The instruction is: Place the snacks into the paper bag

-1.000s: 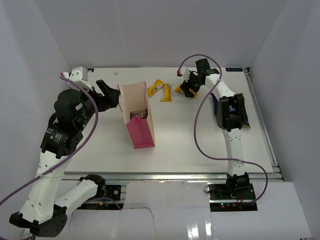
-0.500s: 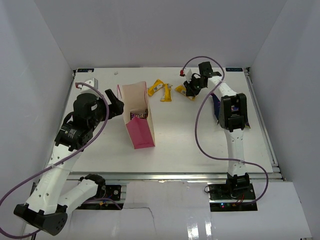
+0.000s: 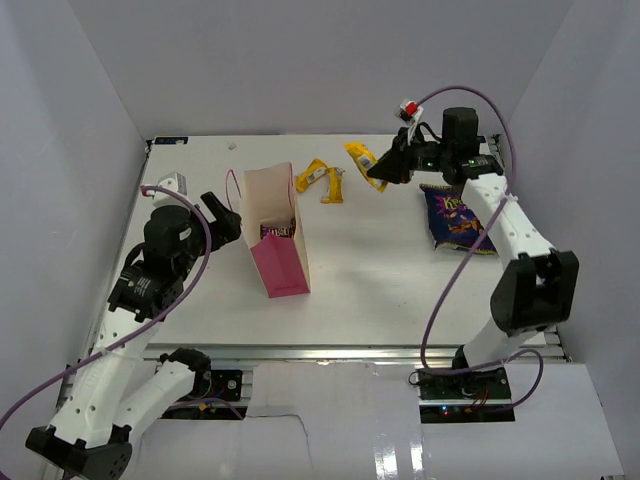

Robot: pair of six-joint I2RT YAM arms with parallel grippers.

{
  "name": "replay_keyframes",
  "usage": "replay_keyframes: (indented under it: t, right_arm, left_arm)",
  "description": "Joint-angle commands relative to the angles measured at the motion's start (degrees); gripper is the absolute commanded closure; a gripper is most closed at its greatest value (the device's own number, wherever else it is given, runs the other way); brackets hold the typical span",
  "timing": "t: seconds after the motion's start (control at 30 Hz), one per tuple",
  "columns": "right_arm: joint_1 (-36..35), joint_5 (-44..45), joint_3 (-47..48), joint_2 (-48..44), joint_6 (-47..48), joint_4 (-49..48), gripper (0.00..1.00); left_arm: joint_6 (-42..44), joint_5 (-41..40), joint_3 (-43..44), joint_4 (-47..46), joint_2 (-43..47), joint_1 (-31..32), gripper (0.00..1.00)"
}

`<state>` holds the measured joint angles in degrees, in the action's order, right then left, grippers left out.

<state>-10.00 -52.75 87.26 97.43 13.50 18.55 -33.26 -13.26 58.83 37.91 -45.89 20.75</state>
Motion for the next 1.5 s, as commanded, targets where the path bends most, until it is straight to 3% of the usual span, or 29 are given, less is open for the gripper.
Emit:
replay_keyframes:
  t: [0.0,0.1,0.27,0.43,0.57,0.97,1.3,1.47]
  right_arm:
    - [-9.21,-1.41,-3.77,-8.47,-19.27,-20.1,0.92]
    - [-19.3,11.32,-0.45,-10.85,-23.33,-19.6,0.92]
    - [-32.42,31.96,7.56,-6.65,-24.74,-19.6,0.92]
    - [-39.12,45.77,12.66,-2.07,-21.67,-22.32,0.92]
    - [-42.2,51.07,13.28,-0.4,-19.48,-24.17,0.92]
    - [-43.88,51.26,21.54,-3.91,-14.11,-24.87,0.92]
    - [-44.84,52.4,13.02,-2.51,-17.8,-26.98,0.92]
    - [-44.85,55.83,8.82,-1.8,-16.66,-27.86,0.84]
  left_arm:
    - [-1.2,-2.04,-1.08,-0.91,1.5,0.08,0.08]
    - [-1.9,-1.69,-2.14,-0.82,2.82,0.08,0.08]
    - [-3.57,-1.6,-3.98,-0.12,7.29,0.08,0.09]
    - [-5.24,-1.95,-5.04,2.07,11.69,0.08,0.09]
    - [-6.65,-1.86,-6.62,3.74,14.6,0.08,0.09]
    - [-6.74,-1.51,-7.94,4.19,14.6,0.08,0.08]
    - [-6.03,-1.24,-7.59,3.31,13.72,0.08,0.08]
    - [-6.12,-1.77,-7.68,4.19,14.86,0.08,0.08]
